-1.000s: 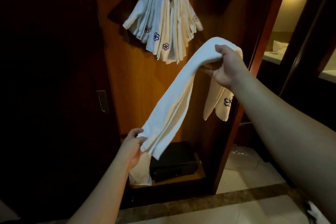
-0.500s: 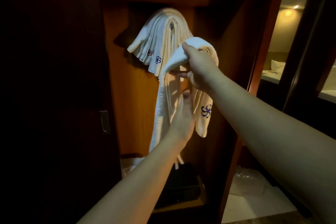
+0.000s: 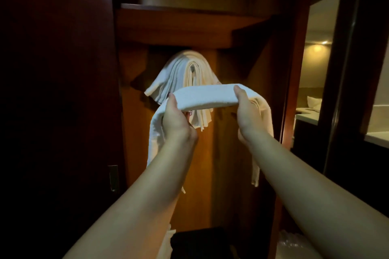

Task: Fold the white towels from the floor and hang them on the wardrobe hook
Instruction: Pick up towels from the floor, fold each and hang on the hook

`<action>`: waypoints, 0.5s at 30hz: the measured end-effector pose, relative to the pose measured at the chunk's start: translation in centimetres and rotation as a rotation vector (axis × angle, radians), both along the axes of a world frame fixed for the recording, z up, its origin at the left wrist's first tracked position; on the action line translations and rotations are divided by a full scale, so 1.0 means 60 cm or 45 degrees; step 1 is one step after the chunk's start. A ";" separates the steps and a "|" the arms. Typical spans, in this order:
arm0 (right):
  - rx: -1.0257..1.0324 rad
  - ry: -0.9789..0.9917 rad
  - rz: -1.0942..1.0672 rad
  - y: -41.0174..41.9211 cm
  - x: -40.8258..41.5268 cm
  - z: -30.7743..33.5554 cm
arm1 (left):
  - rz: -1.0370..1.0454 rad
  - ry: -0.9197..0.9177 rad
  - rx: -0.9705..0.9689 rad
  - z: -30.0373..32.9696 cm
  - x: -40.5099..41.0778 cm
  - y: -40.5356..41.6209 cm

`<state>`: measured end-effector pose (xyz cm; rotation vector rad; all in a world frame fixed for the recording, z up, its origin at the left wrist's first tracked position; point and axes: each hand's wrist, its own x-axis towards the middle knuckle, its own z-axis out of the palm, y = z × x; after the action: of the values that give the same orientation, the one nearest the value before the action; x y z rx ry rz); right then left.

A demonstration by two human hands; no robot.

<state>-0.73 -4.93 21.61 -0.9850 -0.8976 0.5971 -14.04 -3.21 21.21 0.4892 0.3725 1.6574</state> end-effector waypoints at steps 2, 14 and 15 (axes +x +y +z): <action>0.005 0.223 0.059 0.009 0.010 0.001 | 0.031 0.020 -0.027 0.016 -0.003 0.009; -0.077 0.162 -0.133 0.160 0.091 0.046 | 0.192 0.815 0.111 0.062 -0.085 0.174; -0.092 0.031 -0.174 0.177 0.094 0.057 | 0.180 0.842 0.120 0.073 -0.093 0.192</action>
<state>4.93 5.71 25.01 -1.0931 -0.7845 0.5274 -19.60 8.34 25.59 1.1065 0.8292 1.6200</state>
